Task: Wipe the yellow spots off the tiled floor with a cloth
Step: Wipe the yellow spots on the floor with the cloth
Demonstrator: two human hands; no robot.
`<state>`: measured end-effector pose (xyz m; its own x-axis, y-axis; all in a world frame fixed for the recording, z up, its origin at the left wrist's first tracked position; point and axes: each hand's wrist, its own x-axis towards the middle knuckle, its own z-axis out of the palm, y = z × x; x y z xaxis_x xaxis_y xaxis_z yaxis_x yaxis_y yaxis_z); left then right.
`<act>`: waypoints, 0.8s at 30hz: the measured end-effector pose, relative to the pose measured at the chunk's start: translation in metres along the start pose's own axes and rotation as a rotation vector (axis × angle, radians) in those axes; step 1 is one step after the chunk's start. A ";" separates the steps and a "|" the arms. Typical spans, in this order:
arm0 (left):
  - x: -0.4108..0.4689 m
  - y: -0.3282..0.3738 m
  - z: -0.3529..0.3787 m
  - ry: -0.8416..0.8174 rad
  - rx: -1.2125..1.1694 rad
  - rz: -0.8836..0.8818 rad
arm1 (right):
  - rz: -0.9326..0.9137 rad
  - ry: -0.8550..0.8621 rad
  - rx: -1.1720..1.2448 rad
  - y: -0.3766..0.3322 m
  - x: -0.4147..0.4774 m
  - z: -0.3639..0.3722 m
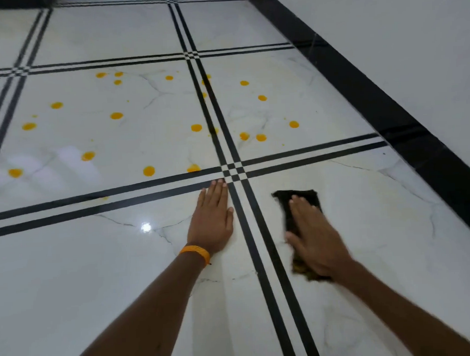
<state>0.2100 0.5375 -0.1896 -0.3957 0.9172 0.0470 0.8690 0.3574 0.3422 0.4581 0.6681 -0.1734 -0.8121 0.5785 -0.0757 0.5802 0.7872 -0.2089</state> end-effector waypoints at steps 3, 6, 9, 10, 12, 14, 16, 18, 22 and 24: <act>-0.014 -0.009 -0.010 0.047 -0.069 -0.068 | 0.206 0.057 -0.031 0.052 0.021 -0.015; -0.020 -0.047 -0.021 0.111 -0.023 -0.137 | 0.439 0.117 0.014 0.031 0.075 -0.009; -0.024 -0.066 -0.023 0.079 0.026 -0.105 | 0.364 0.064 0.025 -0.027 0.089 0.010; -0.022 -0.065 -0.021 0.083 0.027 -0.101 | 0.287 0.044 0.024 -0.039 0.083 0.014; -0.019 -0.063 -0.018 0.073 0.019 -0.109 | 0.154 -0.028 0.041 -0.049 0.059 0.015; -0.020 -0.062 -0.019 0.049 0.008 -0.111 | 0.125 -0.093 0.077 -0.044 0.033 0.009; -0.019 -0.060 -0.023 0.031 -0.013 -0.113 | 0.190 -0.130 0.129 -0.036 0.025 -0.005; -0.020 -0.058 -0.028 0.029 -0.027 -0.137 | 0.288 -0.111 0.151 -0.037 0.042 -0.011; -0.028 -0.060 -0.027 0.035 -0.041 -0.142 | 0.538 0.066 0.102 -0.078 0.076 0.012; -0.026 -0.059 -0.026 0.037 -0.052 -0.143 | 0.553 0.162 0.061 -0.087 0.081 0.020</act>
<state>0.1611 0.4875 -0.1863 -0.5254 0.8504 0.0284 0.7870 0.4731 0.3959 0.3405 0.6419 -0.1803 -0.3670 0.9293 -0.0400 0.9070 0.3480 -0.2371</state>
